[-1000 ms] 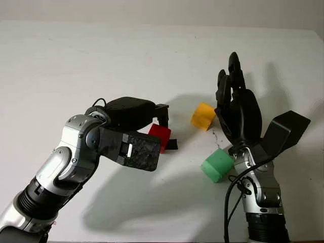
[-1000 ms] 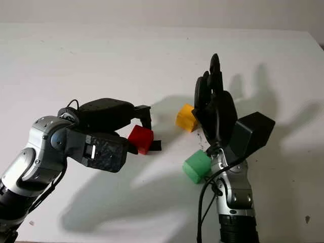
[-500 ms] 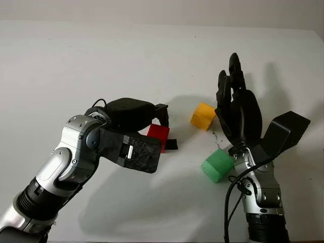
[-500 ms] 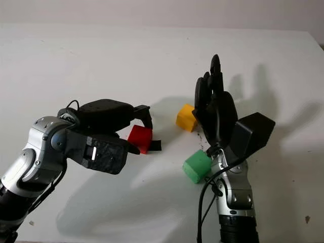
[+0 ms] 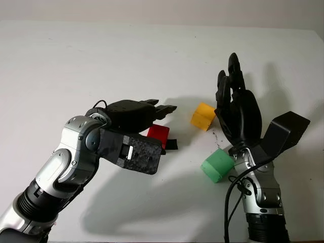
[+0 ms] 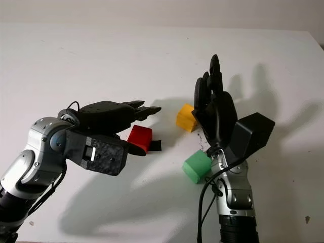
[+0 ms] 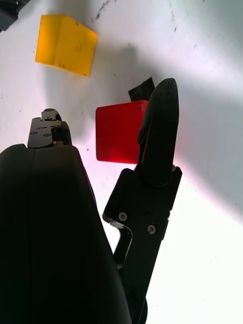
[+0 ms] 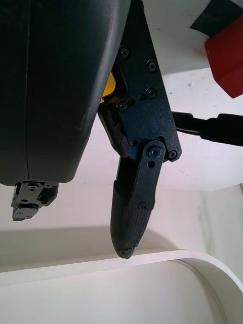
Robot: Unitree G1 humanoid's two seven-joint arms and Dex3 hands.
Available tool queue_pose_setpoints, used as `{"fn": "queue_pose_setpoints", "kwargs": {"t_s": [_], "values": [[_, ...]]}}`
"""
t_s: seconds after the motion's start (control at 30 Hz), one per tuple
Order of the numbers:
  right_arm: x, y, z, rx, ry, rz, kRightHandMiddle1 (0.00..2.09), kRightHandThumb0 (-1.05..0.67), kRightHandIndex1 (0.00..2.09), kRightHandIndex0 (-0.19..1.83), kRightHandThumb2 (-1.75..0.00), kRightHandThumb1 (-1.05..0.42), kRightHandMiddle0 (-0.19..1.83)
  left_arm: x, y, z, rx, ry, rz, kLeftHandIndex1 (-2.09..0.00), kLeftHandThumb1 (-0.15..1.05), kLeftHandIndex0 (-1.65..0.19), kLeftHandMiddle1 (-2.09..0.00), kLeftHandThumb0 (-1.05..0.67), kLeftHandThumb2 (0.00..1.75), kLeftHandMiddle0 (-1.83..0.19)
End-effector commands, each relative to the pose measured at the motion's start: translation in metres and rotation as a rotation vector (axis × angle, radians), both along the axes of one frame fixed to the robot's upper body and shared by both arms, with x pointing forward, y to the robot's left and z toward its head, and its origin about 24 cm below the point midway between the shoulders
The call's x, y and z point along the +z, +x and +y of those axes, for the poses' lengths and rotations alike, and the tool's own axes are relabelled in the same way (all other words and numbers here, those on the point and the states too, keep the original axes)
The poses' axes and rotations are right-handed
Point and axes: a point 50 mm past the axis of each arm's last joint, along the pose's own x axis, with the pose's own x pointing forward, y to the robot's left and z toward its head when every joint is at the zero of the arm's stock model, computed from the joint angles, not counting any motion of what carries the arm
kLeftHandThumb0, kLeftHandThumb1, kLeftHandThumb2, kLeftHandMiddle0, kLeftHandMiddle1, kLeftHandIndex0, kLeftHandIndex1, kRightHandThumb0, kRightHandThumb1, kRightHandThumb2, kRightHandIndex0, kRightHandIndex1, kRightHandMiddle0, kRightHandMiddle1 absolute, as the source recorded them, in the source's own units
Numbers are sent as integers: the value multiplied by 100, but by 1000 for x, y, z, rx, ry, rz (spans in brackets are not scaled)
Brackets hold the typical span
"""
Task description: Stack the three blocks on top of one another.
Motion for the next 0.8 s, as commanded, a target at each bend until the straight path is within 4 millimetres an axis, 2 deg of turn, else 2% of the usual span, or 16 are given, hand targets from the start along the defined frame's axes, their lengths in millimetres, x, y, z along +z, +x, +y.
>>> {"fn": "queue_pose_setpoints", "kwargs": {"t_s": [0.0, 0.1, 0.2, 0.33, 0.5, 0.6, 0.77], "values": [[0, -3, -4, -7, -12, -12, 0, -72, 0, -19, -63, -105, -19, 9, -6, 5, -1, -37, 9, -2, 105, 18, -2, -91, 31, 18], [1, -2, -5, -10, -16, -12, 0, -71, 0, -19, -63, -105, -19, 29, -13, 18, 23, -174, 6, 0, 105, 19, -1, -99, 34, 19], [5, -1, -8, -10, -19, -18, 0, -71, 0, -19, -63, -105, -19, 43, -15, 36, 66, -365, -17, 0, 105, 19, 0, -95, 46, 19], [20, 3, -18, -7, -81, -59, 0, -71, 0, -19, -63, -105, -19, 47, -12, 62, 219, -682, -134, 0, 105, 19, 0, -86, 56, 19], [43, 10, -33, -5, -183, -133, 0, -72, 0, -19, -57, -105, -19, 40, -5, 83, 375, -914, -253, 0, 105, 19, 0, -74, 59, 19], [63, 17, -51, -2, -305, -156, 0, -75, 0, -19, -49, -105, -19, 22, 3, 96, 477, -1100, -278, -1, 105, 18, -1, -67, 56, 19], [89, 25, -74, -8, -529, -178, 4, -76, 2, -16, -42, -105, -12, -5, 8, 109, 538, -1246, -240, -2, 105, 18, -1, -72, 52, 19]]}}
